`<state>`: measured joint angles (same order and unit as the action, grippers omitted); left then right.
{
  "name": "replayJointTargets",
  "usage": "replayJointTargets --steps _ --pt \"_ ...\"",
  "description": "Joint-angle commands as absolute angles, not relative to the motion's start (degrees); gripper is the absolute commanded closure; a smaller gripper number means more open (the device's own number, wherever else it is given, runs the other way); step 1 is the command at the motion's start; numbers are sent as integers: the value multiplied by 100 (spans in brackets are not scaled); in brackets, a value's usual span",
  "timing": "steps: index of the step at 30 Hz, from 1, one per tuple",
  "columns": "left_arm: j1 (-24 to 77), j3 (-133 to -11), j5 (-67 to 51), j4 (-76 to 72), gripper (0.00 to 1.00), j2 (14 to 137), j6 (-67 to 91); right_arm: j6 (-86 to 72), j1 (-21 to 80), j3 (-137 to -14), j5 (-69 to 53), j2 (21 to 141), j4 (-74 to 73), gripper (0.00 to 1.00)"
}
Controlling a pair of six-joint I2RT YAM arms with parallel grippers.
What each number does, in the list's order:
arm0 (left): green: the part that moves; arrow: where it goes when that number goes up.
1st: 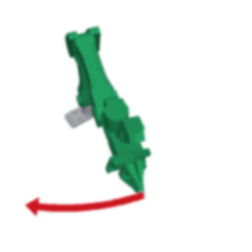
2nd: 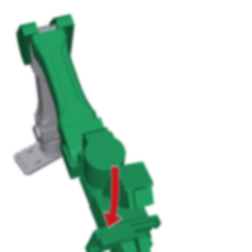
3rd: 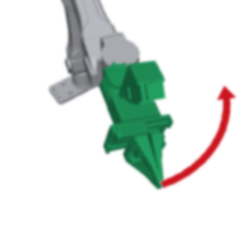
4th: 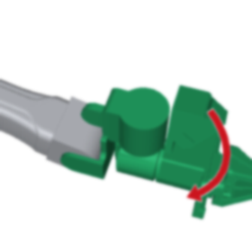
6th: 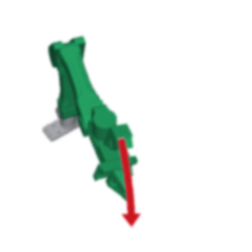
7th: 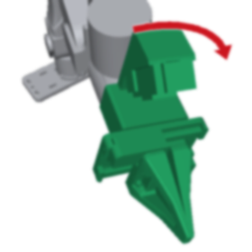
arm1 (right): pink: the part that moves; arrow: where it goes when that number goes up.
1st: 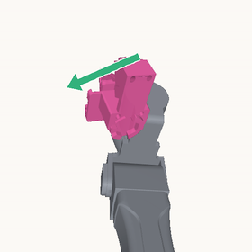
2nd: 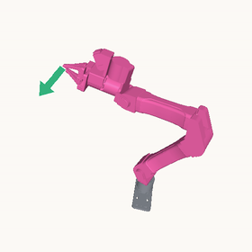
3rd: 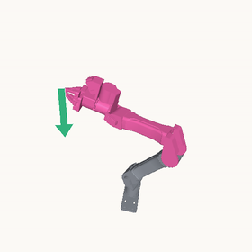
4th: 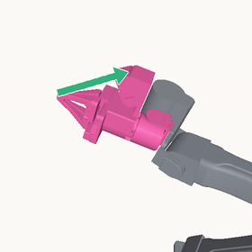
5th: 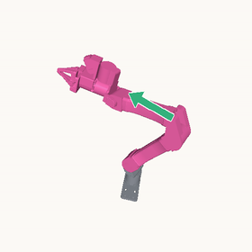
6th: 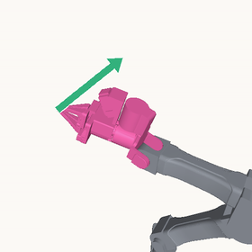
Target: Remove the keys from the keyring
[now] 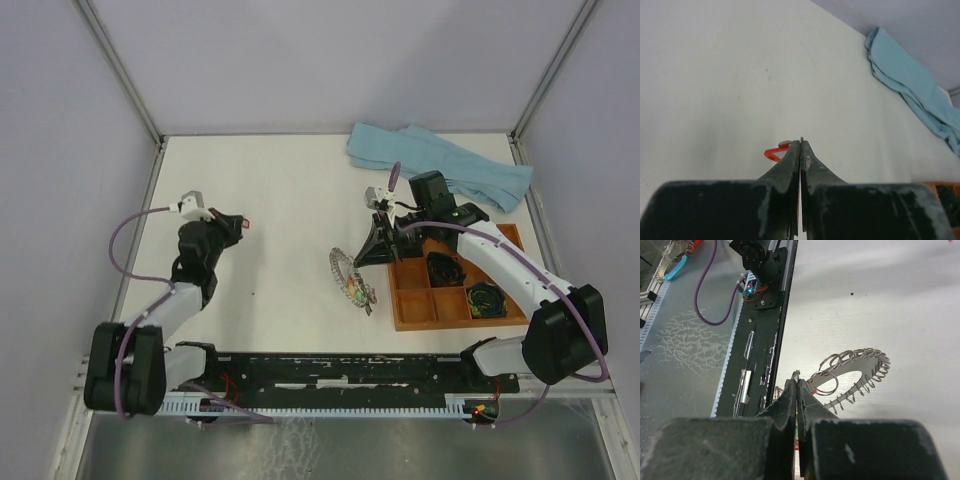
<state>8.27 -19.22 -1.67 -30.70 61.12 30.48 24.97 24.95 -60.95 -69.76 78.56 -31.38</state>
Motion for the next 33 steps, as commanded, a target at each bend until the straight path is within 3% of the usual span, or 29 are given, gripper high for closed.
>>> replayJointTargets --steps 1,10,19,21,26,30,33 --pt "55 -2784 -438 -4095 97 7314 4405 2520 2467 -6339 -7137 7636 -2984 99" --pt "-366 -4175 83 -4315 97 9579 5060 2470 2469 -6335 -7171 7715 -2953 99" --pt "-393 -5417 591 -3054 97 10466 5318 2473 2466 -6320 -7156 7754 -2952 99" --pt "-400 -5598 741 -2616 89 10482 5336 2471 2469 -6327 -7162 7758 -2951 99" --pt "-395 -5642 886 -1686 54 10066 5255 2464 2464 -6322 -7158 7738 -2953 99" --pt "-392 -5017 705 -1803 49 9173 5166 2449 2468 -6334 -7189 7714 -2953 99" --pt "-395 -4312 -172 -2401 49 8318 4945 2424 2466 -6342 -7185 7687 -2958 99"
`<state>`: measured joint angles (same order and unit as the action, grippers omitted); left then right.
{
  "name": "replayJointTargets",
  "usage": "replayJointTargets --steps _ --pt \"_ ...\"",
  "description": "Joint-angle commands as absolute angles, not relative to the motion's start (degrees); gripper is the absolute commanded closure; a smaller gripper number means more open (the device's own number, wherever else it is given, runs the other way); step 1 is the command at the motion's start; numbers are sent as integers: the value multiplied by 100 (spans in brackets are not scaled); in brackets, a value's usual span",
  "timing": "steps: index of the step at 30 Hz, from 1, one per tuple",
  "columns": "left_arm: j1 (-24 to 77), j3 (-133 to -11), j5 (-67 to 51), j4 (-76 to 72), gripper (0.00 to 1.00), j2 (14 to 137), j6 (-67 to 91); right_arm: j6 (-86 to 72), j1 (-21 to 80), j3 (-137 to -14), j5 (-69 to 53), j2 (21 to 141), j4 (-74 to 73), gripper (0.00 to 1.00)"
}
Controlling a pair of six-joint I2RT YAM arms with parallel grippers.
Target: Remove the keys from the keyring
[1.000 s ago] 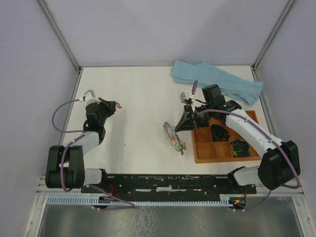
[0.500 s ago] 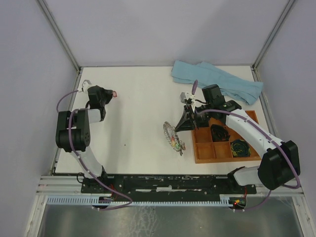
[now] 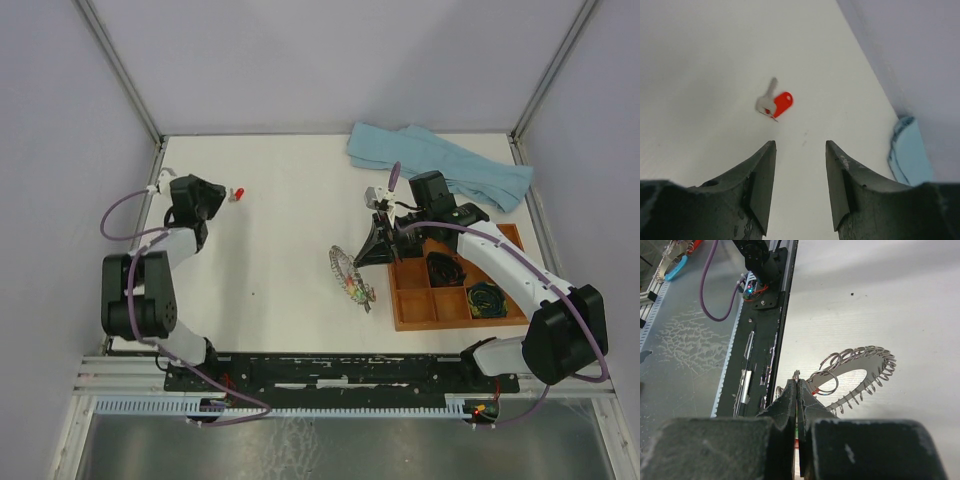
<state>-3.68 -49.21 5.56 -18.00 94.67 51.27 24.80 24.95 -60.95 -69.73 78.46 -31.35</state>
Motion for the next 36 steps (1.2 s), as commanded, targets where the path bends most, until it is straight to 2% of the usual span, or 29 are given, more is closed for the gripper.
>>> replayJointTargets --steps 1,6,9,16,23,28,36 --pt "-395 -4036 -566 -2793 49 8089 4873 2421 2468 -6339 -7166 7676 -2960 99" --pt "-349 -2606 -2615 -4385 49 7099 5005 2360 2463 -6354 -7081 7639 -2971 99" --pt "-60 -2079 -3145 -4804 49 6358 5198 2184 2465 -6408 -6975 7638 -2954 99" --pt "2140 -1306 -2228 -4451 49 4192 4205 2001 2454 -6422 -6833 7509 -2905 99" --pt "3086 -226 -1794 -4782 50 2690 4164 1878 2430 -6388 -6893 7315 -2788 99" --pt "3721 -176 -1684 -4843 51 2644 3710 1720 2429 -6359 -6899 7274 -2661 99" --pt "4763 -566 -1057 -4847 52 3479 2502 1621 2434 -6368 -6888 7231 -2628 99"
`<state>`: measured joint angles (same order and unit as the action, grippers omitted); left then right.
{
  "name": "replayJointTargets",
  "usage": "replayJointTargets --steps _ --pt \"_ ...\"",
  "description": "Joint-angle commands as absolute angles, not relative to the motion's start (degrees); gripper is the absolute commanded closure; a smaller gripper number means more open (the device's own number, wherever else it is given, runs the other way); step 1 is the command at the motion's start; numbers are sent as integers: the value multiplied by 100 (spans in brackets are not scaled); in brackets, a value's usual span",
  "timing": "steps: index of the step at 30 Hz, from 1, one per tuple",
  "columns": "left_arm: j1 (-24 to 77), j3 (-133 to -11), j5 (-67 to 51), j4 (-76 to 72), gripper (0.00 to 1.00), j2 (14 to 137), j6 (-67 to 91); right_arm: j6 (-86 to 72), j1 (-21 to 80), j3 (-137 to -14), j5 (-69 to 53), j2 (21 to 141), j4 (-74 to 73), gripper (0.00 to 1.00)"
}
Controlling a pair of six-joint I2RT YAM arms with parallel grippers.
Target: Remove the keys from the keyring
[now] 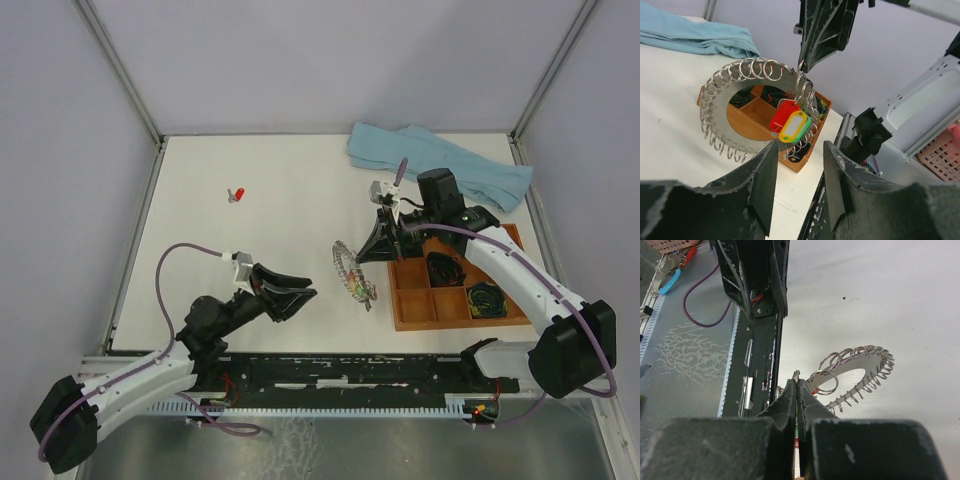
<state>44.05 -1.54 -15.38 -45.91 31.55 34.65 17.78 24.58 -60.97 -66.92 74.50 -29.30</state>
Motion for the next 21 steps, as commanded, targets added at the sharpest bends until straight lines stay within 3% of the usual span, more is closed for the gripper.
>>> replayJointTargets --steps 1,8,14,21 --pt "4817 -631 -998 -4779 52 3553 2383 1606 2432 -6365 -6886 7255 -2620 99" --pt "4830 -537 -902 -4958 50 3360 2032 1577 2421 -6368 -6864 7253 -2610 99" --pt "4833 -387 -883 -4909 42 3068 1848 1621 2409 -6398 -6947 7323 -2642 99" --pt "4828 -545 -1439 -5259 40 3634 1727 2043 2359 -6519 -7069 7399 -3048 99"
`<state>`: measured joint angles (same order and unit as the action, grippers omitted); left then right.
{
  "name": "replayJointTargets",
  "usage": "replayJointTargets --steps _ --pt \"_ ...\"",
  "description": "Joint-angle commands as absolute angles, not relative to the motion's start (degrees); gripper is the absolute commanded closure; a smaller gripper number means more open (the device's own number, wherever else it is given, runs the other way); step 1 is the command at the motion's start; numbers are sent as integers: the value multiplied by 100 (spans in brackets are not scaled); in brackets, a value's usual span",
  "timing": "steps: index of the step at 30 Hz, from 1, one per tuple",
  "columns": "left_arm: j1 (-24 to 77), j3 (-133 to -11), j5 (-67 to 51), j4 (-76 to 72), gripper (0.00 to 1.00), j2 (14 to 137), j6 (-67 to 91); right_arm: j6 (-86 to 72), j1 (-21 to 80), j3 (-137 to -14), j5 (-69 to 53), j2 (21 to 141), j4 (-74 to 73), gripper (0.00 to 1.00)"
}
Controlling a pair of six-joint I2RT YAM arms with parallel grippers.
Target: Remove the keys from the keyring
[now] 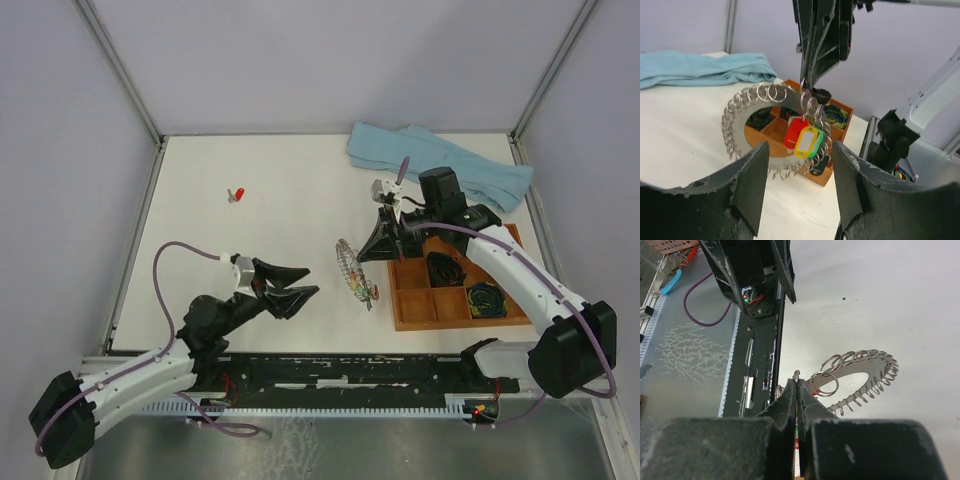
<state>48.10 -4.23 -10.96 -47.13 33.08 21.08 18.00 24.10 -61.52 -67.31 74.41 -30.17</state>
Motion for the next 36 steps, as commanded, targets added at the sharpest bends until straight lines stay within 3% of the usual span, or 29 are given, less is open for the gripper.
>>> replayJointTargets --steps 1,10,18,36 --pt "4833 -557 -1529 -5394 39 3741 1717 2071 2356 -6521 -7082 7423 -3076 99" --pt "4833 -1068 -2614 -5990 42 5117 985 2677 2336 -6687 -7150 7516 -3685 99" --pt "4841 -1316 -2911 -6797 46 6282 459 3252 2354 -6879 -7240 7593 -4315 99" --pt "4845 -2093 -3528 -6471 46 7609 -819 3785 2437 -6923 -7285 7602 -4711 99"
